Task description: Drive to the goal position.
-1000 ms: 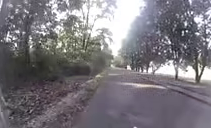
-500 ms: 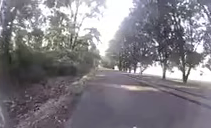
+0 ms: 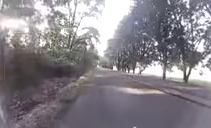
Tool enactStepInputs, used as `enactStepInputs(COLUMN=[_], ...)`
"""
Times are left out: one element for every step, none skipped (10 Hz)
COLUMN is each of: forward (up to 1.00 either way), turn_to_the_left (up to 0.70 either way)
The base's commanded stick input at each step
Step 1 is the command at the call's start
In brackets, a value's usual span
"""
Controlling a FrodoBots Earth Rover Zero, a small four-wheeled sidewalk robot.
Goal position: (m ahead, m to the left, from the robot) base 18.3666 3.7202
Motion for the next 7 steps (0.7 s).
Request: enactStepInputs(forward=[0.7, 0.7, 0.7, 0.7, 0.7, 0.7, 0.7], turn_to_the_left=[0.0, 0.0, 0.0, 0.01, 0.03, 0.03, 0.03])
